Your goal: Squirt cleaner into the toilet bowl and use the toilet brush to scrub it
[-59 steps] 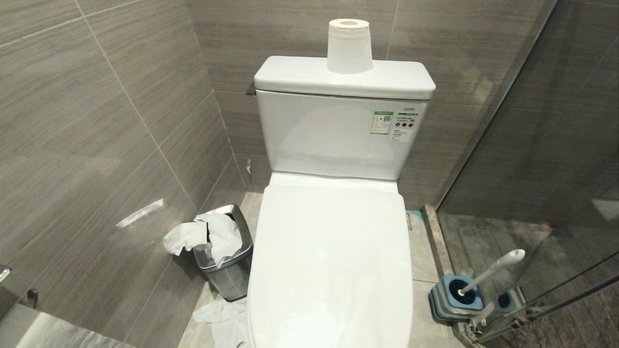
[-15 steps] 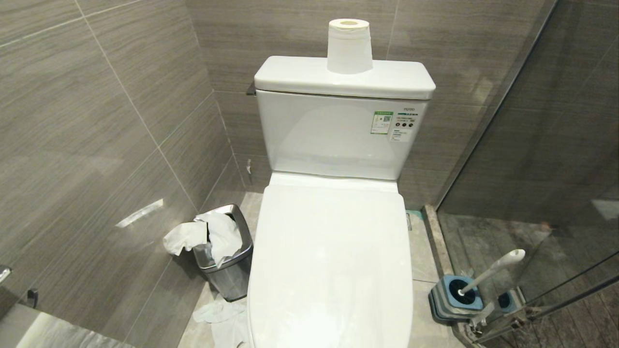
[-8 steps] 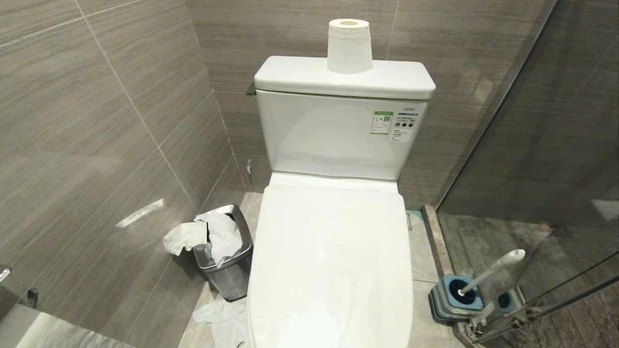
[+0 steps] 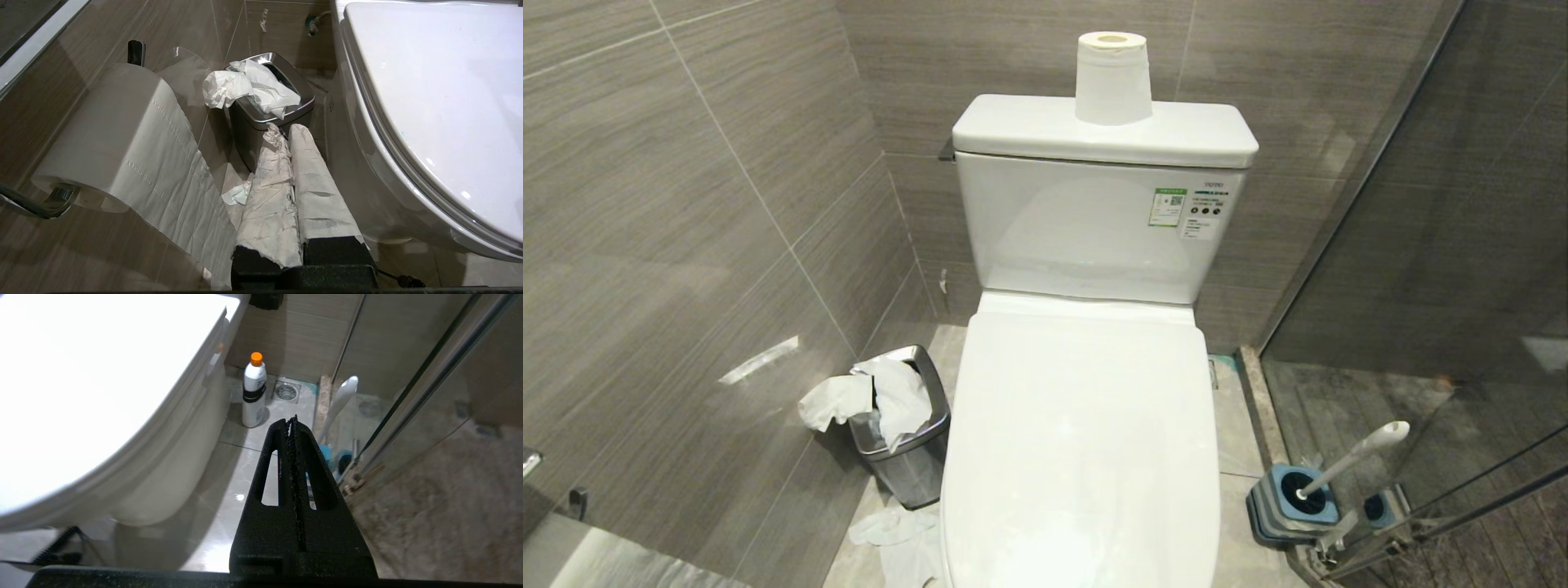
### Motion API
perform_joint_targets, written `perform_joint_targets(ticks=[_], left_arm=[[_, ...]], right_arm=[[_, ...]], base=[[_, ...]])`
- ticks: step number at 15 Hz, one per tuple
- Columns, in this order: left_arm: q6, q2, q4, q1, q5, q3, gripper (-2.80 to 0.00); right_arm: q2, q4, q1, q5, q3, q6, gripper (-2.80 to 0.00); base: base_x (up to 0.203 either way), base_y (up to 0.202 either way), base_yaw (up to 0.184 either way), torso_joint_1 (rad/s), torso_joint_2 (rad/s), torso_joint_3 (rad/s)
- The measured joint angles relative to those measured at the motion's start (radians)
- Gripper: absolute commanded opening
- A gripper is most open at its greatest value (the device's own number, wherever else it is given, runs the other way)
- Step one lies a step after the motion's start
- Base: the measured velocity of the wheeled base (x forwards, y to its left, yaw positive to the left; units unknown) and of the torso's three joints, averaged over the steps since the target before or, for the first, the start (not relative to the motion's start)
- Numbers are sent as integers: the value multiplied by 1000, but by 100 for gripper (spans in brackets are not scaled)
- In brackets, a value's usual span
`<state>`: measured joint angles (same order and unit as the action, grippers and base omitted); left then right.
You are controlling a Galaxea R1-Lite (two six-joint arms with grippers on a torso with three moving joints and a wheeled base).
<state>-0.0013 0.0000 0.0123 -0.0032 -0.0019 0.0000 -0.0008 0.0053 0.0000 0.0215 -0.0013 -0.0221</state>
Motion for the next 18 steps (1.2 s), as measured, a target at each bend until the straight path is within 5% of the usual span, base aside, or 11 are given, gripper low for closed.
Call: perform_joint_targets(ticks=[3,18], left_arm=[[0,0,0,0,0,0,-280],[0,0,0,0,1,0,-280]], right_arm=[[0,-1,0,-36,0,66,-280],[0,-1,0,-36,0,68,-280]], base=[[0,0,0,0,0,0],[0,0,0,0,0,0]])
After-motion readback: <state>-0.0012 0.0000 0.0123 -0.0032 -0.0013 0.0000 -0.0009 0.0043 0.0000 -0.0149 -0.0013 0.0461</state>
